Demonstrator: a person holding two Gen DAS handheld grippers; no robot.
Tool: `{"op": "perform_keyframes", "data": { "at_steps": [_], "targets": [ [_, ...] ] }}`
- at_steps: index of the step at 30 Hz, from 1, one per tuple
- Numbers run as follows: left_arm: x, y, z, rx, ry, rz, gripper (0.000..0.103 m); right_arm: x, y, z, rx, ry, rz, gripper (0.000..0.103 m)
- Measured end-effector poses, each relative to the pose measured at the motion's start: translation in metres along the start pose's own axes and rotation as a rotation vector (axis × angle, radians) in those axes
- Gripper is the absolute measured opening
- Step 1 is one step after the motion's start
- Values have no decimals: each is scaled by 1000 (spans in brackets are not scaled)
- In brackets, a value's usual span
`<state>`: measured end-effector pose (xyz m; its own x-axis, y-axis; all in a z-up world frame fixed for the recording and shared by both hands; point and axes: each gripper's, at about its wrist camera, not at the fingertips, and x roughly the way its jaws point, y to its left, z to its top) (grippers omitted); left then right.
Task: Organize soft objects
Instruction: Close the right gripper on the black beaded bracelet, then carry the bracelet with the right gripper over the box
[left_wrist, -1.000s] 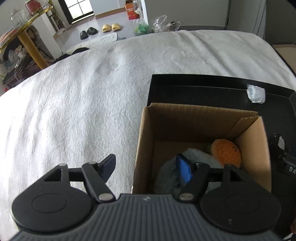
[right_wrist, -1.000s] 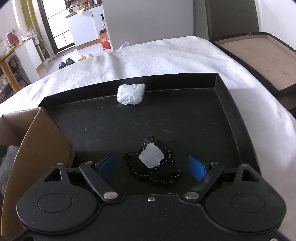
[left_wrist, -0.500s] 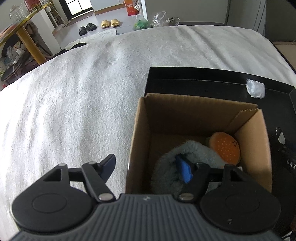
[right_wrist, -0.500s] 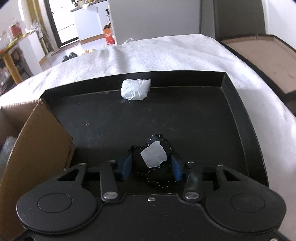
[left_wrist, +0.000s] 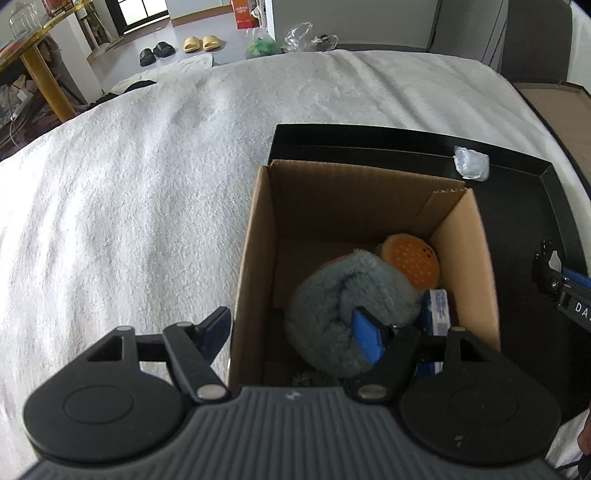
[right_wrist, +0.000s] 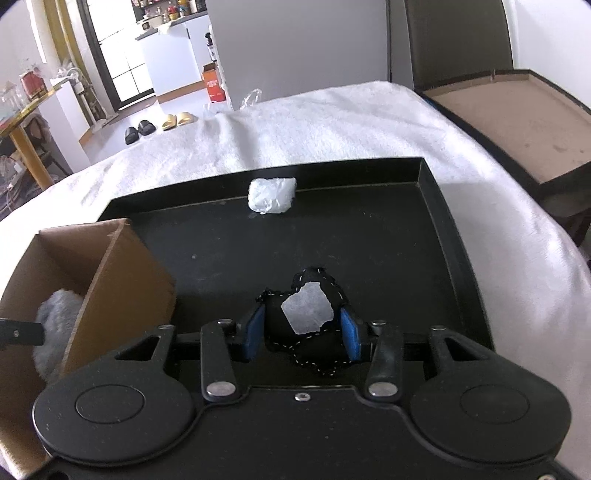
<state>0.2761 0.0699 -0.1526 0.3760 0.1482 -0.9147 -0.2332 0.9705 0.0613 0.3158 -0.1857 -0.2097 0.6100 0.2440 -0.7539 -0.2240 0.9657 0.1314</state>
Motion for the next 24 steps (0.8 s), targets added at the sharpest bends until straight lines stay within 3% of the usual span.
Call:
{"op": "perform_keyframes", "data": {
  "at_steps": [24],
  "targets": [
    [-33,34,-30,-61,-71,-58,67,-74,73,-3,-127,-42,97,43]
  ]
}}
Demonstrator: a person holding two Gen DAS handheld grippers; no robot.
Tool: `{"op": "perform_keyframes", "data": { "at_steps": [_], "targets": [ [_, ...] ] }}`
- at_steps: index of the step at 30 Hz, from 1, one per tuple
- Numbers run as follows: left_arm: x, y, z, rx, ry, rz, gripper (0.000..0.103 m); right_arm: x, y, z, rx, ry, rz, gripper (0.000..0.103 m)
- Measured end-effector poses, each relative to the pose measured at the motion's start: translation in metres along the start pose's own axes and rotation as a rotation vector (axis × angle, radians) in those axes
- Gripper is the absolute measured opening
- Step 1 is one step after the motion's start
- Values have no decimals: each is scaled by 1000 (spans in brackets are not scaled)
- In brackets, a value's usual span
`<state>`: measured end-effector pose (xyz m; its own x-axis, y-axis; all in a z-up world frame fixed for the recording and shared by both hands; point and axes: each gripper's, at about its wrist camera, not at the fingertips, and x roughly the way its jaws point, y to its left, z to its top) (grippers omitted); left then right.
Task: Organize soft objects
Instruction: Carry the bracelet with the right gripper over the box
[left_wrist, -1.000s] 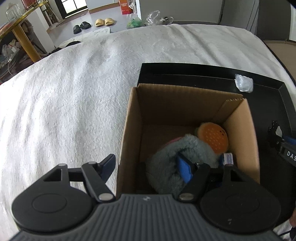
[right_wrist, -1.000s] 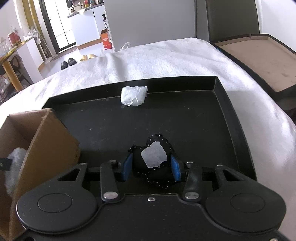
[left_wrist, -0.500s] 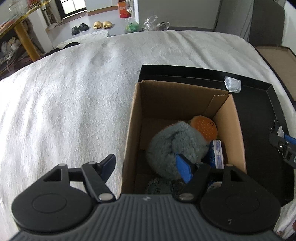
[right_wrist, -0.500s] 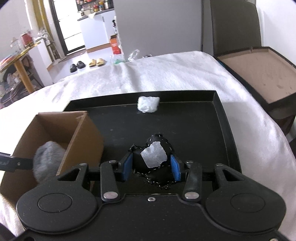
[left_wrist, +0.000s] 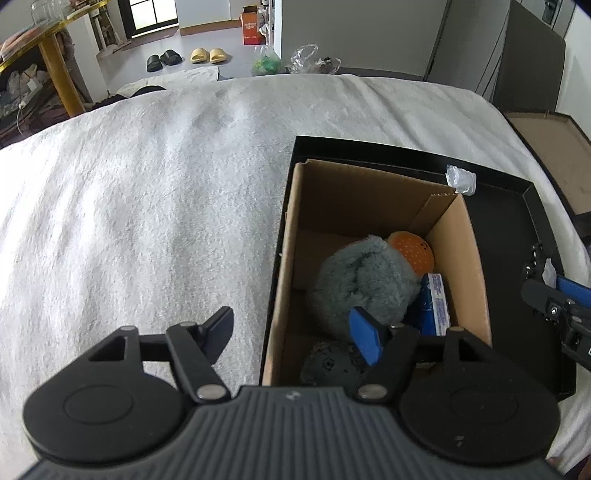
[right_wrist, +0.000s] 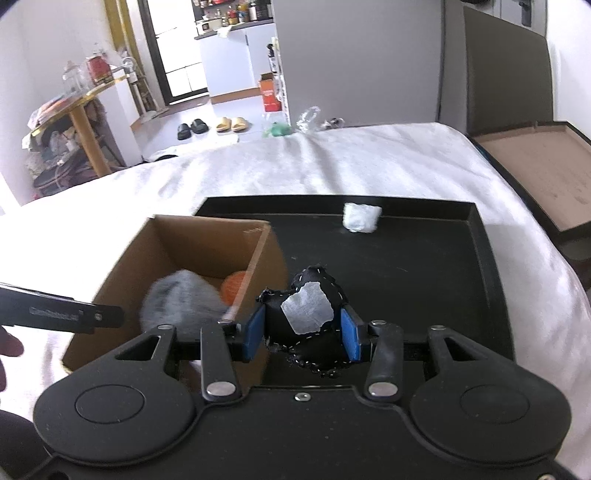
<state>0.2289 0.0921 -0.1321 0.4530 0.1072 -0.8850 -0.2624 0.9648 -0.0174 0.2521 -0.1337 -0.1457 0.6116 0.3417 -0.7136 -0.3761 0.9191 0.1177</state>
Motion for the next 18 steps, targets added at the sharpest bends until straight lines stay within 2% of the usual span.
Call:
{"op": "perform_keyframes", "data": {
  "at_steps": [6,12,14,18],
  "targets": [
    [-4,9,-6,-18,-13,-17,67,-6,28,4,-41,-9,27,43],
    [-3,16,-13,-30,-10,-45,60,-9,50,4,-78,-11,28,43],
    [-2,17,-16,-36,-6,-54,57,-11,56,2,-88,-7,28,43],
    [1,20,-21,-45,6,-74,43,-12,65,-2,-106,3,27,43]
  ]
}}
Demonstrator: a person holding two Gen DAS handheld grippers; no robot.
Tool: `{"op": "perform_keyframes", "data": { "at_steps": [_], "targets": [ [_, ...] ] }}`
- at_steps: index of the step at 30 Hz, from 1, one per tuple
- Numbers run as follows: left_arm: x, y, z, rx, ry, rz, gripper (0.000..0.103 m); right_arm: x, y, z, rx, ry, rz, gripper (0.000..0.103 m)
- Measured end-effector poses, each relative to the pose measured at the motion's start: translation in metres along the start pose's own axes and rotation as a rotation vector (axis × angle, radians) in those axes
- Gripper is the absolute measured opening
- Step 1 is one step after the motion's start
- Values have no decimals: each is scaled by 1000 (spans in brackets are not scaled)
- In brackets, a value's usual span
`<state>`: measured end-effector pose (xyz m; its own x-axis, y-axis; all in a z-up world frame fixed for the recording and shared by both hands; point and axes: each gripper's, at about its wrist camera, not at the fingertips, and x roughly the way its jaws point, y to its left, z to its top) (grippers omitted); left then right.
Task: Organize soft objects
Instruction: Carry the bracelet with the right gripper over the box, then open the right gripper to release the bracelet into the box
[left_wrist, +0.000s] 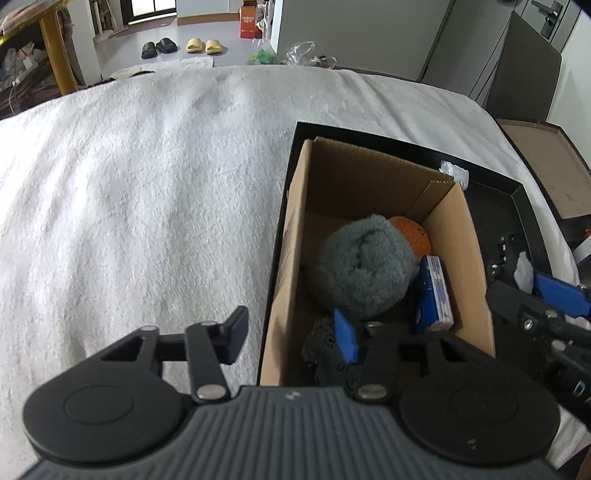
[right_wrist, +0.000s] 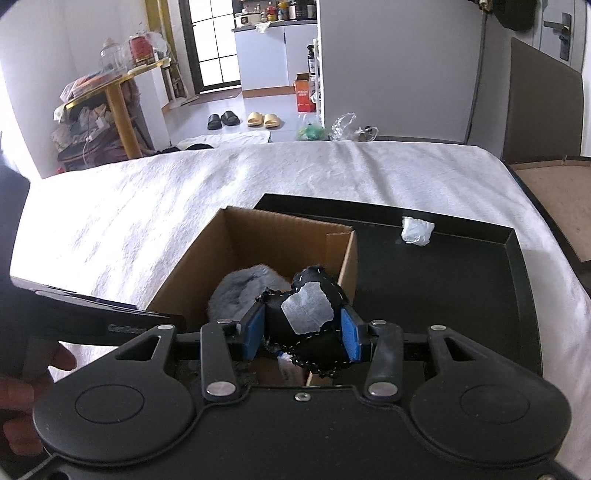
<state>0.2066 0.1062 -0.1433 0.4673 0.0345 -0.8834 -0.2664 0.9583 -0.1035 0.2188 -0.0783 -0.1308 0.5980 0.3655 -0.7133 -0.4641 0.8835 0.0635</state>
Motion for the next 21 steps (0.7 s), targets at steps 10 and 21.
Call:
{"op": "perform_keyframes", "data": {
  "at_steps": [10,21],
  "targets": [
    [5,12,-10,-28,16,-32,11,2,24,-7,-35,28,-10,44],
    [0,16,-14,-47,8,-52,12,3,33,-17,-48,60,-23,52]
  ]
}}
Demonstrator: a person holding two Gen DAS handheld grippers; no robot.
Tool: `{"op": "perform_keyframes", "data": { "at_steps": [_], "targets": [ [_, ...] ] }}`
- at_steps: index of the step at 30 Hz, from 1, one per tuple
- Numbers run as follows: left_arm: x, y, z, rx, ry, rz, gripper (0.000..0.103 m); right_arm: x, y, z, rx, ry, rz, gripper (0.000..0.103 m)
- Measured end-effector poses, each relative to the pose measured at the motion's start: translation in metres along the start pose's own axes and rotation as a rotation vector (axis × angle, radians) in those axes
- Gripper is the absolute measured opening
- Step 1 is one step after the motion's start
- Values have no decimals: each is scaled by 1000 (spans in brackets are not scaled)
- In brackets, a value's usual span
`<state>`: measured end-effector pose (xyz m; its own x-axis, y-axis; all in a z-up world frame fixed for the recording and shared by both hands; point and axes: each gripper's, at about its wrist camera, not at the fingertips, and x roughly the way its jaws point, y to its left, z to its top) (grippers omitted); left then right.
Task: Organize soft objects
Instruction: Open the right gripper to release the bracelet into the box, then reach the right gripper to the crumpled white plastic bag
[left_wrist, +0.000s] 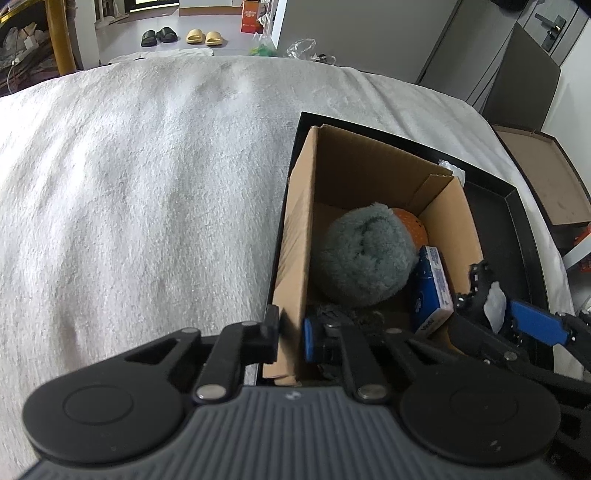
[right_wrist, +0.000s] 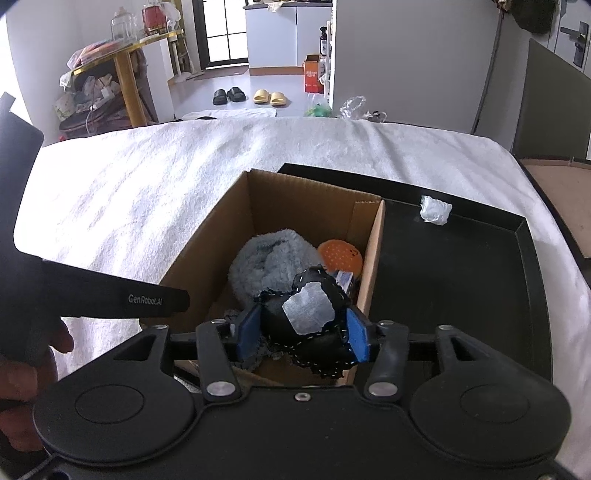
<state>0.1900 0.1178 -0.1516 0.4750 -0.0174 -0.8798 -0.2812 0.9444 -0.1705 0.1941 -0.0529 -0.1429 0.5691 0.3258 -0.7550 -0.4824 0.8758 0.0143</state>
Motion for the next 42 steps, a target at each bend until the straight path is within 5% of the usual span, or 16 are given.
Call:
{"op": "perform_keyframes", "data": {
  "at_steps": [17,24,35,38,42],
  "targets": [
    [-5,-5,2,12,7,42,16,-15,-43,5,45,-46,-44,60],
    [-4,-6,6,18,10,62,25,-8,-63,7,66,-52,-82,74],
    [-4,-12,23,25,-13,65,25,6,-86,15,73,-59,-78,77],
    [-1,-15,28,32,-9,85,26,8,-93,17,83,-67,-78,84],
    [1,-18,34,31,-15,108,39,12,-104,19,91,-72,-60,84]
  ]
}}
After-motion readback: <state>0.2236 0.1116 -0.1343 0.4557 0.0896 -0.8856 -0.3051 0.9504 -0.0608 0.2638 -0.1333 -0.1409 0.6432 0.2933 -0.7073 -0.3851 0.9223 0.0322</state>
